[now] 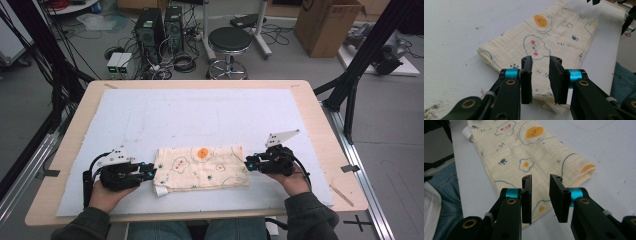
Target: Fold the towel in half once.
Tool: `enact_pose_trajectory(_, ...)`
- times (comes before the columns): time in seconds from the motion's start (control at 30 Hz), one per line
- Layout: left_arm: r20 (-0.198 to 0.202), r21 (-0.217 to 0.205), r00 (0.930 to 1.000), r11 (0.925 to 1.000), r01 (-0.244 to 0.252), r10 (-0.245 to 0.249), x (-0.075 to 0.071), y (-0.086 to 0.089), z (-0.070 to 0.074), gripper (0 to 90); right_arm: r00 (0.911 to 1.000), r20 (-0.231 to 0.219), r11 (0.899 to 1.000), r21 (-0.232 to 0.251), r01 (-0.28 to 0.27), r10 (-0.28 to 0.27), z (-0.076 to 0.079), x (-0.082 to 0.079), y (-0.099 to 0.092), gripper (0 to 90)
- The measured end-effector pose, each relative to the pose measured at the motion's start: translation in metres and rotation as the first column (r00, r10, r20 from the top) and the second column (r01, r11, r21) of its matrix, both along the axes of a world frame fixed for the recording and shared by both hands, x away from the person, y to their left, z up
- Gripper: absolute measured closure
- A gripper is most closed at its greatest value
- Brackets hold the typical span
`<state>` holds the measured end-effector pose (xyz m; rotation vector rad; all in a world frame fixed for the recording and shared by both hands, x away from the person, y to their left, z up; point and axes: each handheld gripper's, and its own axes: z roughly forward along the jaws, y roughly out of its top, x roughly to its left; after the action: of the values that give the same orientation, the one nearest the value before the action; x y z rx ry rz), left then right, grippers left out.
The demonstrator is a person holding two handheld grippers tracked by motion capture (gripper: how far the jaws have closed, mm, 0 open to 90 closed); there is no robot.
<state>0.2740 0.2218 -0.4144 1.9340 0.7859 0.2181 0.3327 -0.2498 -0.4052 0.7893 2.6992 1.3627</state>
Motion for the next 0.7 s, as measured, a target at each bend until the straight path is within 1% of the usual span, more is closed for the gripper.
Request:
enact_pose_trajectory(0.1,-0.016,0.021,0.9999,0.9998,0.003,-0.002,0.004,-0.007,-0.003,71.8,0.9993,-0.008,0.999,-0.004,-0.037,0.037,-0.005,-0.003,0.007,68.8)
enact_pose_trajectory(0.13,-0.022,0.026,0.9997,0.9996,0.008,-0.007,0.006,-0.010,-0.005,71.8,0.9993,-0.008,0.999,-0.004,-0.037,0.037,-0.005,-0.003,0.007,68.8)
enact_pose_trajectory(0.17,-0.032,0.035,0.9994,0.9993,0.016,-0.014,0.007,-0.014,-0.006,71.9,0.9969,-0.020,0.997,-0.026,-0.076,0.076,-0.011,-0.005,0.015,67.7)
enact_pose_trajectory(0.2,-0.044,0.044,0.9987,0.9987,0.028,-0.026,0.007,-0.017,-0.007,71.9,0.9955,-0.027,0.995,-0.048,-0.092,0.090,-0.014,-0.006,0.018,67.7)
enact_pose_trajectory(0.23,-0.050,0.061,0.9979,0.9972,0.043,-0.040,0.007,-0.019,-0.009,71.9,0.9955,-0.027,0.995,-0.048,-0.092,0.090,-0.014,-0.006,0.018,67.7)
enact_pose_trajectory(0.27,-0.057,0.077,0.9967,0.9951,0.062,-0.058,0.006,-0.021,-0.010,71.9,0.9942,-0.030,0.992,-0.063,-0.105,0.103,-0.017,-0.006,0.021,67.6)
enact_pose_trajectory(0.3,-0.062,0.088,0.9956,0.9932,0.075,-0.070,0.006,-0.023,-0.012,71.9,0.9906,-0.047,0.988,-0.076,-0.132,0.128,-0.022,-0.008,0.024,67.7)
enact_pose_trajectory(0.33,-0.066,0.093,0.9947,0.9921,0.085,-0.079,0.005,-0.023,-0.013,71.9,0.9906,-0.047,0.988,-0.076,-0.132,0.128,-0.022,-0.008,0.024,67.7)
enact_pose_trajectory(0.37,-0.075,0.091,0.9935,0.9916,0.092,-0.086,0.004,-0.024,-0.015,72.6,0.9889,-0.059,0.986,-0.089,-0.141,0.136,-0.025,-0.009,0.025,67.7)
enact_pose_trajectory(0.43,-0.086,0.107,0.9911,0.9880,0.111,-0.102,0.003,-0.024,-0.017,73.4,0.9888,-0.060,0.986,-0.092,-0.142,0.137,-0.026,-0.011,0.025,68.1)
enact_pose_trajectory(0.47,-0.095,0.110,0.9896,0.9869,0.118,-0.108,0.002,-0.024,-0.019,73.8,0.9889,-0.059,0.985,-0.101,-0.142,0.137,-0.027,-0.011,0.024,68.3)
enact_pose_trajectory(0.53,-0.124,0.110,0.9837,0.9834,0.144,-0.131,0.000,-0.024,-0.023,73.8,0.9888,-0.059,0.984,-0.110,-0.143,0.137,-0.029,-0.011,0.024,68.8)
enact_pose_trajectory(0.57,-0.130,0.120,0.9818,0.9808,0.154,-0.138,-0.001,-0.024,-0.025,73.8,0.9883,-0.065,0.983,-0.114,-0.145,0.138,-0.030,-0.012,0.023,70.1)
enact_pose_trajectory(0.6,-0.134,0.132,0.9802,0.9778,0.163,-0.145,-0.002,-0.025,-0.026,73.8,0.9890,-0.059,0.983,-0.115,-0.142,0.135,-0.031,-0.014,0.022,72.3)
enact_pose_trajectory(0.67,-0.133,0.132,0.9804,0.9778,0.163,-0.145,-0.002,-0.024,-0.027,73.8,0.9894,-0.056,0.983,-0.119,-0.140,0.134,-0.031,-0.014,0.022,74.1)
enact_pose_trajectory(0.7,-0.134,0.127,0.9809,0.9792,0.158,-0.141,-0.002,-0.024,-0.027,74.2,0.9888,-0.055,0.982,-0.125,-0.145,0.139,-0.031,-0.015,0.022,75.5)
